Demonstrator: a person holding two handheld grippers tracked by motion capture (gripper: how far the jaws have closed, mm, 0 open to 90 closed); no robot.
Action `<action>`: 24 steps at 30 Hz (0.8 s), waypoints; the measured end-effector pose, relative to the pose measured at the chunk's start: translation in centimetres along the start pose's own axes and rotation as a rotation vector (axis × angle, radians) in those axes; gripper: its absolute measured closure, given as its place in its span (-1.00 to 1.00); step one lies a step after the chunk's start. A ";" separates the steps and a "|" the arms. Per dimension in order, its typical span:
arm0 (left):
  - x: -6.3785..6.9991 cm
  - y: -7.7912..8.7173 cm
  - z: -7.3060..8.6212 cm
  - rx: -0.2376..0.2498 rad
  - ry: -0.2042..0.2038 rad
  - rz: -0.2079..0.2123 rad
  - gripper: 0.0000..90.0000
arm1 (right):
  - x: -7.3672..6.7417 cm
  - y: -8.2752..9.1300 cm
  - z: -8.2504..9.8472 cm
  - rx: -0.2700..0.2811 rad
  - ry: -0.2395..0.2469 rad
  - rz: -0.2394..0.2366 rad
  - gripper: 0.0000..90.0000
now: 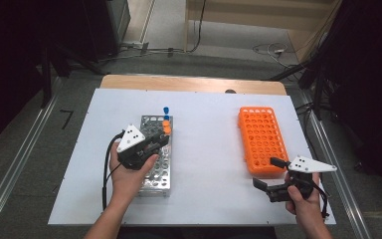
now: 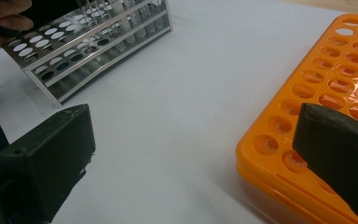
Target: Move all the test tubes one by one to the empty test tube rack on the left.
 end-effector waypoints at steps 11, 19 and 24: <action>0.1 -0.7 0.8 -0.078 -0.012 -0.035 0.68 | 0.3 -0.1 0.1 -0.010 -0.002 0.013 -1.00; 0.1 -0.6 1.0 -0.096 -0.011 -0.022 0.67 | 0.7 -0.1 0.2 -0.008 -0.009 0.017 -1.00; 0.2 -0.6 1.1 -0.104 -0.002 0.000 0.57 | 0.8 0.0 0.2 -0.009 -0.011 0.018 -1.00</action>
Point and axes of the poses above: each handheld gripper's, and its own axes: y roughly backward along the jaws, z roughly out of its underside, x roughly to its right, the point moved 9 cm from there along -y, roughly forward along the jaws, and after that the axes turned 12 degrees about -x, right-handed, at the moved point
